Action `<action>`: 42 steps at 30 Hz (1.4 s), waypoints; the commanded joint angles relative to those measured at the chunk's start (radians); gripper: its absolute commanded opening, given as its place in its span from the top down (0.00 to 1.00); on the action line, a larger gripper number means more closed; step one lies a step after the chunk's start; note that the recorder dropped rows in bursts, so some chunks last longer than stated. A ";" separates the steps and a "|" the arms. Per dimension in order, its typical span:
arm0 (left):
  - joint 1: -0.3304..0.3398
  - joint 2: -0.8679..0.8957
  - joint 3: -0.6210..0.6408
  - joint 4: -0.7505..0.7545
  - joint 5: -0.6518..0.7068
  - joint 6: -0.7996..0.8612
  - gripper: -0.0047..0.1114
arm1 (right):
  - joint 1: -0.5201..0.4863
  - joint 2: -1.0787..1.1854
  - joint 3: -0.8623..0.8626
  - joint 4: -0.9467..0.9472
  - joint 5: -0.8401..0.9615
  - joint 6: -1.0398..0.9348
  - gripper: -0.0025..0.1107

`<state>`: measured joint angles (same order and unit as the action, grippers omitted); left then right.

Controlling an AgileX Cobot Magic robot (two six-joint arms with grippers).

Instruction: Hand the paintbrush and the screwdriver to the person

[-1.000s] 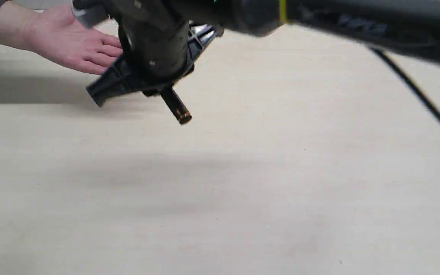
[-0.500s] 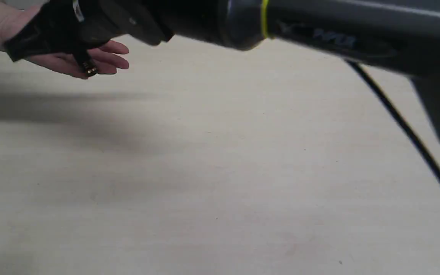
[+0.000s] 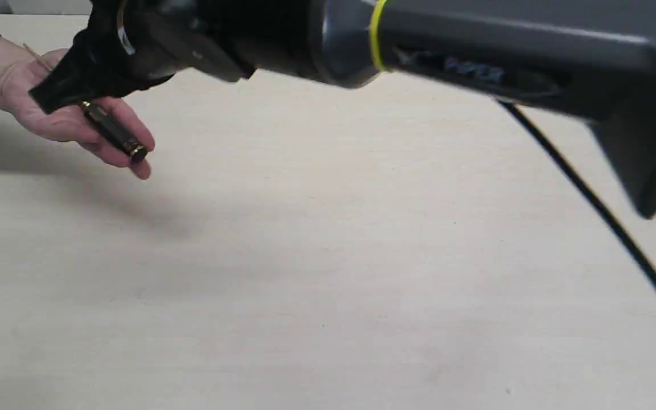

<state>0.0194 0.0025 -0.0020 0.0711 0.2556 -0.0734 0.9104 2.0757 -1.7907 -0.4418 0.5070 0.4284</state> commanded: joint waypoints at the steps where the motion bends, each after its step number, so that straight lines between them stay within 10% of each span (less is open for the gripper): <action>1: -0.008 -0.002 0.002 -0.001 -0.008 -0.002 0.96 | -0.005 -0.109 0.005 -0.039 0.136 -0.005 0.94; 25: -0.008 -0.002 0.002 -0.001 -0.006 -0.002 0.96 | 0.146 -1.149 0.927 -0.210 0.043 0.194 0.94; 42: -0.008 -0.002 0.002 -0.003 -0.006 -0.002 0.96 | 0.151 -1.609 1.006 -0.119 0.074 0.215 0.94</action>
<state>0.0194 0.0025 -0.0020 0.0711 0.2556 -0.0734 1.0609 0.5001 -0.7895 -0.5677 0.5825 0.6393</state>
